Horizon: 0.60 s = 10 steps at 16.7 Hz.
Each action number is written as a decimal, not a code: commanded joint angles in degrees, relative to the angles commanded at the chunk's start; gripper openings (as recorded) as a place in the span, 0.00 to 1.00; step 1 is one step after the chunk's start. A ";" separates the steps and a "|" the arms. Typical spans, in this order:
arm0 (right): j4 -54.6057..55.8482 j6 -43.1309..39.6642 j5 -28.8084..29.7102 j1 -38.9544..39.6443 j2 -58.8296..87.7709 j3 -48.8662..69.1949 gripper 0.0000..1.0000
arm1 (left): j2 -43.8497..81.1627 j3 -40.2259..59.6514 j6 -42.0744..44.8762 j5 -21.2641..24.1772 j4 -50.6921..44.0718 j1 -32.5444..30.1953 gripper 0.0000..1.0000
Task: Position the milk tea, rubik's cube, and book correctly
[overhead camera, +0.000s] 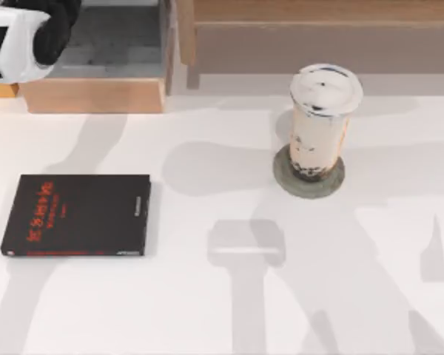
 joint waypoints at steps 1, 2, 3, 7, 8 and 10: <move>0.00 0.00 0.00 0.00 0.00 0.00 1.00 | 0.00 0.00 0.00 0.00 0.00 0.00 0.00; 0.00 0.00 0.00 0.00 0.00 0.00 1.00 | 0.00 0.00 0.00 0.00 0.00 0.00 0.00; 0.00 0.00 0.00 0.00 0.00 0.00 1.00 | 0.00 0.00 0.00 0.00 0.00 0.00 0.00; 0.00 0.00 0.00 0.00 0.00 0.00 1.00 | 0.00 0.00 0.00 0.00 0.00 0.00 0.00; 0.00 0.00 0.00 0.00 0.00 0.00 1.00 | -0.11 0.00 0.08 -0.01 -0.01 -0.15 0.00; 0.00 0.00 0.00 0.00 0.00 0.00 1.00 | -0.79 -0.42 0.07 -0.10 -0.31 -0.18 0.00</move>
